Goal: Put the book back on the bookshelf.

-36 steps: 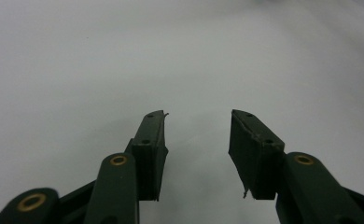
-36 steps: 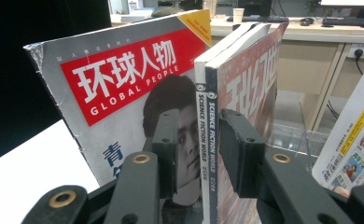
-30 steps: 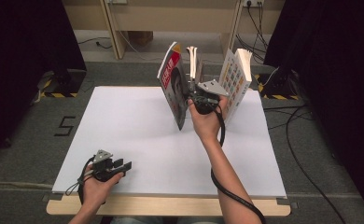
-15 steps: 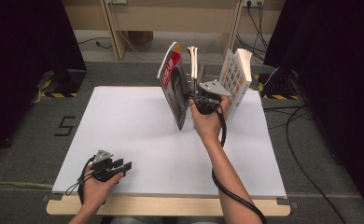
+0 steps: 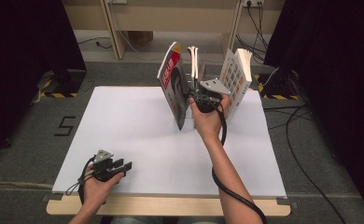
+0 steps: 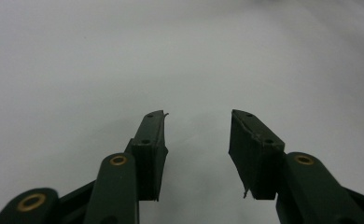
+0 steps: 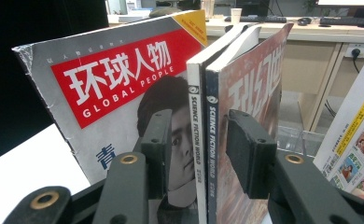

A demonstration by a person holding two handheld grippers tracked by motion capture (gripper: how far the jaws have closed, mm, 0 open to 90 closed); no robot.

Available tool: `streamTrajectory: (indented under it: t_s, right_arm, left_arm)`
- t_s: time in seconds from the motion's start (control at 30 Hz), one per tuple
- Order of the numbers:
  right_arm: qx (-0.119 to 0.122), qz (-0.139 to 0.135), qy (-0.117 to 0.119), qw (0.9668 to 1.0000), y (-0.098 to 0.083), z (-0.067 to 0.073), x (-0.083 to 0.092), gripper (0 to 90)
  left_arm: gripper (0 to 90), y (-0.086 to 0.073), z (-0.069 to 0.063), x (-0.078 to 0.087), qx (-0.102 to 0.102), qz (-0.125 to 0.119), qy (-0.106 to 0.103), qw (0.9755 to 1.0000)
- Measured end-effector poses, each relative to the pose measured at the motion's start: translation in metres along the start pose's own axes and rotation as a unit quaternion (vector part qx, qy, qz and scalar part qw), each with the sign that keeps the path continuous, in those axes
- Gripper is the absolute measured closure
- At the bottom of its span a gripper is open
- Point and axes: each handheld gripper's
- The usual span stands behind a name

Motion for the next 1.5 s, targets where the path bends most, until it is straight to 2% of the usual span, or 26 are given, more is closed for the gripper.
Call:
streamTrajectory:
  t_s: [0.17,0.73,1.27,1.5]
  right_arm:
    - [0.001,-0.002,-0.001,1.0000,-0.001,0.001,-0.002,61.1]
    - [0.006,0.004,0.018,0.9998,-0.002,0.007,-0.006,61.2]
    - [0.005,-0.001,0.011,0.9999,-0.003,0.001,0.002,59.9]
    - [0.012,-0.002,0.012,0.9998,-0.004,-0.001,0.010,59.5]
  left_arm:
    - [55.2,0.000,0.001,0.000,0.002,-0.001,0.001,1.0000]
    - [55.2,0.000,0.001,0.000,0.000,-0.001,0.000,1.0000]
    - [55.2,0.000,0.001,0.001,0.001,-0.002,0.001,1.0000]
    - [55.1,0.001,0.001,0.001,0.001,-0.003,0.002,1.0000]
Point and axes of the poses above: each handheld gripper's, and its own axes: x roughly backward along the jaws, y roughly out of its top, z roughly to its left, and after that the axes turned 14 degrees about -z, right-handed
